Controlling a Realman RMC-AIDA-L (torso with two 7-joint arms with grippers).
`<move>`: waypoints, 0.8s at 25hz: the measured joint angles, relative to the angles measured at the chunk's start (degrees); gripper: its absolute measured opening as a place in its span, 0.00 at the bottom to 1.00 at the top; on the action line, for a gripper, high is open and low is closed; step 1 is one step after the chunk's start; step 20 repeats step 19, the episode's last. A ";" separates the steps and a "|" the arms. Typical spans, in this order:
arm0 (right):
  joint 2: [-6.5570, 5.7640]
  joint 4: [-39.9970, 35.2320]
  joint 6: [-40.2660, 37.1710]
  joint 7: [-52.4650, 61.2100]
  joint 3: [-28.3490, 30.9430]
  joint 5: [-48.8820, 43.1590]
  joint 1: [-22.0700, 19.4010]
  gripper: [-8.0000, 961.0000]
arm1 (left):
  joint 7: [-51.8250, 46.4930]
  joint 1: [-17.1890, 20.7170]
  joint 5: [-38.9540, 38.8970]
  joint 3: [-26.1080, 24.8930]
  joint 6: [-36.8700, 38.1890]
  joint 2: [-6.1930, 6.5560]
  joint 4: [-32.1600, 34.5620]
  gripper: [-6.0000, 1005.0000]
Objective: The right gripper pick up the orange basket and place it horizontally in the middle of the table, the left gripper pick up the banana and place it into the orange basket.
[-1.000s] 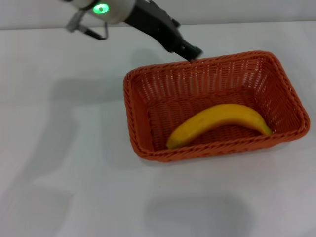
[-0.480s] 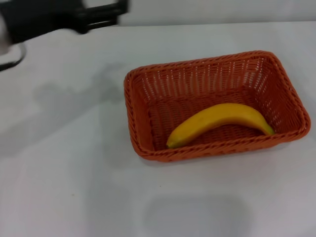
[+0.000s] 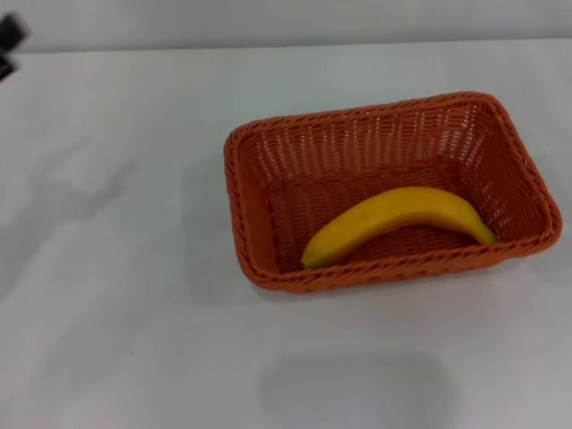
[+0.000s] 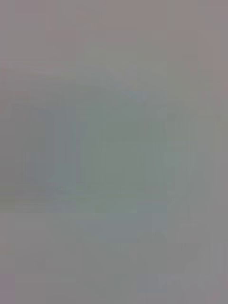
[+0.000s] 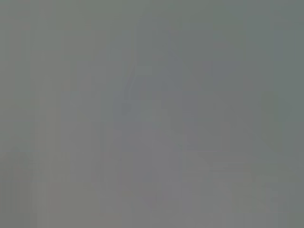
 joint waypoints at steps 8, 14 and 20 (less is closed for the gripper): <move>-0.01 6.92 0.17 -6.70 5.68 0.10 -0.36 0.88 | 12.85 -0.67 -6.92 -11.87 -11.17 0.13 22.15 0.89; 0.00 8.77 -0.15 -9.19 8.16 0.17 -0.25 0.88 | 18.15 -0.41 -13.47 -12.66 -13.03 0.18 29.20 0.89; 0.00 10.54 -0.36 -11.52 10.74 1.83 0.01 0.88 | 18.43 -0.16 -16.56 -12.71 -13.86 0.05 30.47 0.89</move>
